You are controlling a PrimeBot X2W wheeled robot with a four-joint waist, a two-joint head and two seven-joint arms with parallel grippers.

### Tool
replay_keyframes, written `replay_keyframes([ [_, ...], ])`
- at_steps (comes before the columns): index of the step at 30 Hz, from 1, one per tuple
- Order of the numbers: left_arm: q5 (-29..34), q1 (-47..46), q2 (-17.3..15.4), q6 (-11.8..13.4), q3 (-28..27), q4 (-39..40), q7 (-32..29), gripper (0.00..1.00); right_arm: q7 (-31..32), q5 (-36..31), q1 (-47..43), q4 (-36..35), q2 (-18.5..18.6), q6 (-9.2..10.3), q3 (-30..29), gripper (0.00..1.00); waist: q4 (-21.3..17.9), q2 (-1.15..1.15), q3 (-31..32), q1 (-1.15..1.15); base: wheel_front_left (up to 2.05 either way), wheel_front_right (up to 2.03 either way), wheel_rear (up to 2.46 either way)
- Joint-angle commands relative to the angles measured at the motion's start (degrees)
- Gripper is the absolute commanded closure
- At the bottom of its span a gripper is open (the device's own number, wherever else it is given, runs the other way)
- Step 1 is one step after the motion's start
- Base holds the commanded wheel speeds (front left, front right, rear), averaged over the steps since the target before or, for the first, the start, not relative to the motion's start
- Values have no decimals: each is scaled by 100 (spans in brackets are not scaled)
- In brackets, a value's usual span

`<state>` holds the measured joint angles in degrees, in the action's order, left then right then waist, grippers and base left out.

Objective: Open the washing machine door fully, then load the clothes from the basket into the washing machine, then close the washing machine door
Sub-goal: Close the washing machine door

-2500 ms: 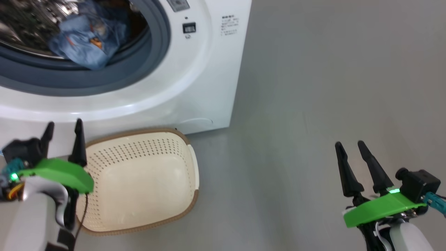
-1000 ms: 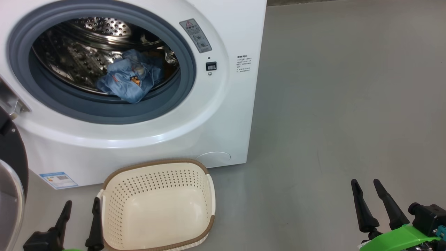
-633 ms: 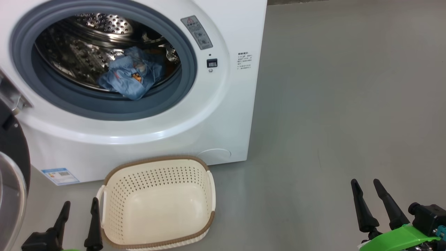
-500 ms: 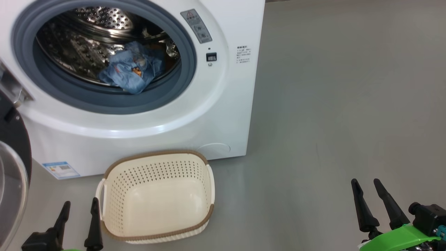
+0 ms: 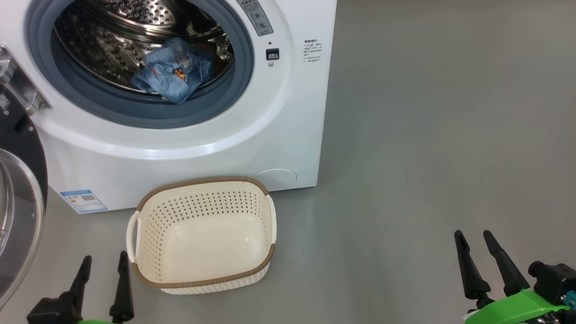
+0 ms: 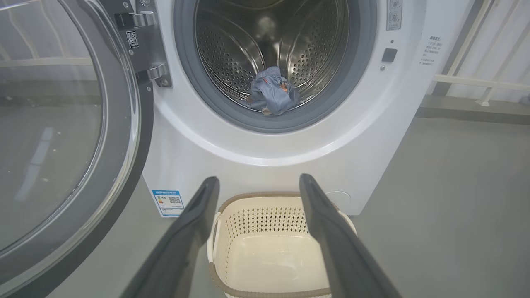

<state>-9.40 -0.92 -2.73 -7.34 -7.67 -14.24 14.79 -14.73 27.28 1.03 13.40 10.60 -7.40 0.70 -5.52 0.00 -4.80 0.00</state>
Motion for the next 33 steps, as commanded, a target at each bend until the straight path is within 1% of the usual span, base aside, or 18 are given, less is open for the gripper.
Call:
replay_keyframes([
  [1,-55,-79,-86,-14,-145,174,21,0,-27,-73,29,-152,74,-9,101,0,19,0,-8,0,0,0,0],
  [9,-133,-142,-56,-14,-82,170,21,0,-27,-92,42,-163,87,-9,90,0,319,0,-29,0,0,0,0],
  [12,-177,-116,-40,-14,-114,196,21,0,-27,-94,64,-149,113,-9,153,0,553,0,-12,0,0,0,0],
  [22,-324,214,-17,37,-262,322,21,0,-27,-89,189,-84,215,-9,550,0,1552,0,96,0,0,0,0],
  [33,-585,489,-16,242,-72,446,21,0,-27,-59,284,-22,270,-9,876,0,2668,0,252,0,0,0,0],
])
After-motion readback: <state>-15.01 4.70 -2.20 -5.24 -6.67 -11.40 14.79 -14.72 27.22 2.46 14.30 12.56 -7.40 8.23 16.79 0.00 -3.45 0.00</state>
